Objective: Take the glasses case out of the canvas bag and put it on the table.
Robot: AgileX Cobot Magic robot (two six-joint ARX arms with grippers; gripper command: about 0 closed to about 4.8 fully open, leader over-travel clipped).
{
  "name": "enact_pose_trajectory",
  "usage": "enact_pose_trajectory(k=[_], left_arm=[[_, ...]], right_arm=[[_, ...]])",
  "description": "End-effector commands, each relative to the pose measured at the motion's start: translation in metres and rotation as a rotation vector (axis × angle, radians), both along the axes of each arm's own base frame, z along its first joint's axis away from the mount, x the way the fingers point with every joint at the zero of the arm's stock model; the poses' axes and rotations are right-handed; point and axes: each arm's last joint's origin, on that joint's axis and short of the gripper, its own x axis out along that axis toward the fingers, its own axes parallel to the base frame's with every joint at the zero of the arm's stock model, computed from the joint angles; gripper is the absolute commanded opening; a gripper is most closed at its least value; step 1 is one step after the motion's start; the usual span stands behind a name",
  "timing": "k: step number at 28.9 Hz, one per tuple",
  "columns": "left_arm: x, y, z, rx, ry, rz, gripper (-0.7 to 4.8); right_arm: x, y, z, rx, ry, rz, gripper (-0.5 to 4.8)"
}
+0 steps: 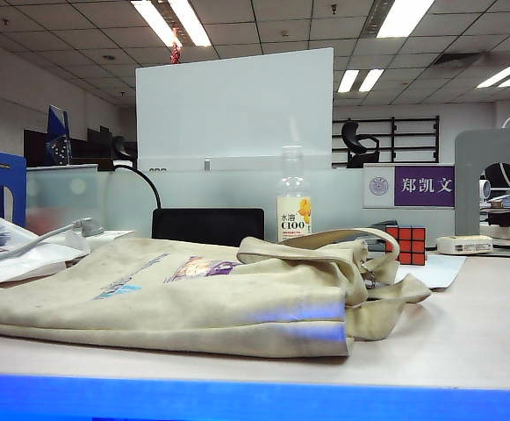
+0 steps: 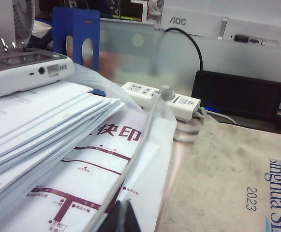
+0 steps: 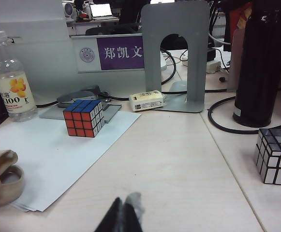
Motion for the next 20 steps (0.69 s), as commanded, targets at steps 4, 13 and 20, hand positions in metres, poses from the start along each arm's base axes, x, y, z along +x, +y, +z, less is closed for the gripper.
enact_pose_trajectory(k=[4,13,20], left_arm=[[0.0,0.0,0.001,-0.003,-0.01,-0.004,-0.04],[0.0,-0.002,0.002,-0.039,-0.018,-0.076,-0.04],[0.001,-0.016,0.041,-0.124,-0.1,-0.351,-0.04]], right_arm=[[0.0,0.0,0.0,0.024,-0.008,0.005,-0.05],[0.0,0.001,-0.002,0.063,0.008,0.035,-0.05],[0.0,0.005,-0.001,0.202,0.014,0.16,-0.05]])
